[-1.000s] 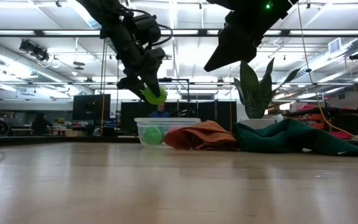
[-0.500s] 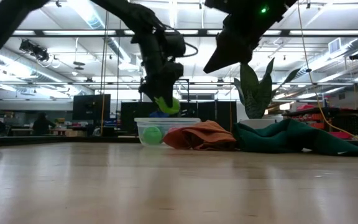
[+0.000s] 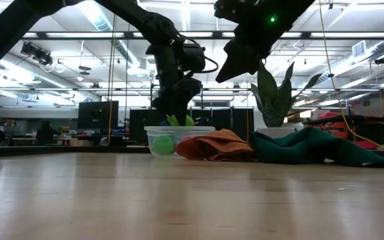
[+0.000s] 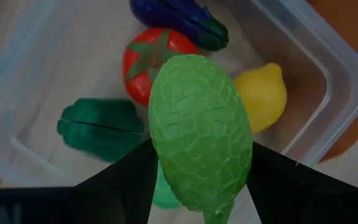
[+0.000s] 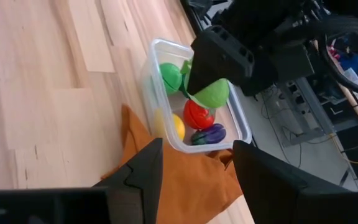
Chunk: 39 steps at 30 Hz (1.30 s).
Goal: Pick and placing Produce into tupperware
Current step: Put the green melon into the transparent container, then return to Home Position
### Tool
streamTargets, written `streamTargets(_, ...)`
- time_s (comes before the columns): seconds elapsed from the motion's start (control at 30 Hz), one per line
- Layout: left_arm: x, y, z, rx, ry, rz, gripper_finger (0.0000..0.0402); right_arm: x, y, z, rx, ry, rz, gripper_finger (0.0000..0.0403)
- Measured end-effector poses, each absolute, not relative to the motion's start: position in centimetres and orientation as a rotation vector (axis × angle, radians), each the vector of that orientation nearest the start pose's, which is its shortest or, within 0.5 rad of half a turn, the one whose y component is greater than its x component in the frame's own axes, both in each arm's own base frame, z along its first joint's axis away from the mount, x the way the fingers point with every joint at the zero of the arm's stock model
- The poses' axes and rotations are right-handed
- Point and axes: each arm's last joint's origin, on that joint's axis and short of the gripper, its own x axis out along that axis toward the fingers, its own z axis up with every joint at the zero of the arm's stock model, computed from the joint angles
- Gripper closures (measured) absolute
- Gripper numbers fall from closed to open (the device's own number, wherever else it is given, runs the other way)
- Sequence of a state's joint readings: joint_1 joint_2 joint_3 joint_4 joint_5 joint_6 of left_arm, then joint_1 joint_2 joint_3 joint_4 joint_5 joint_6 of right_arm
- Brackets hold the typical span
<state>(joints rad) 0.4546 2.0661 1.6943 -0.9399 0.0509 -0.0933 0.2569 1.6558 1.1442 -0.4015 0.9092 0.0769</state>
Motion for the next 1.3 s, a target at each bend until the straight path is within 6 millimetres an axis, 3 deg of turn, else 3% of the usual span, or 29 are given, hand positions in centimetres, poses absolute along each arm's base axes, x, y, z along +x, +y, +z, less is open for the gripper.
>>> streamTargets(0.33,38.1,18.4,19.6,-0.411,1.298,0.406,0.0177,33.3,6.4,23.2,-0.436,0.741,-0.632,0.0245)
streamTargets(0.6,38.4,18.3,19.7,-0.393,1.279,0.4,0.0177,33.3,6.4,23.2,-0.431,0.736,-0.631,0.0245)
streamTargets(1.0,38.5,18.2,19.7,-0.371,1.277,0.385,0.0121,33.4,6.4,23.2,-0.426,0.739,-0.621,0.0245)
streamTargets(1.3,38.2,17.9,20.9,-0.367,1.263,0.341,0.0134,32.9,6.6,23.6,-0.417,0.731,-0.624,0.0245)
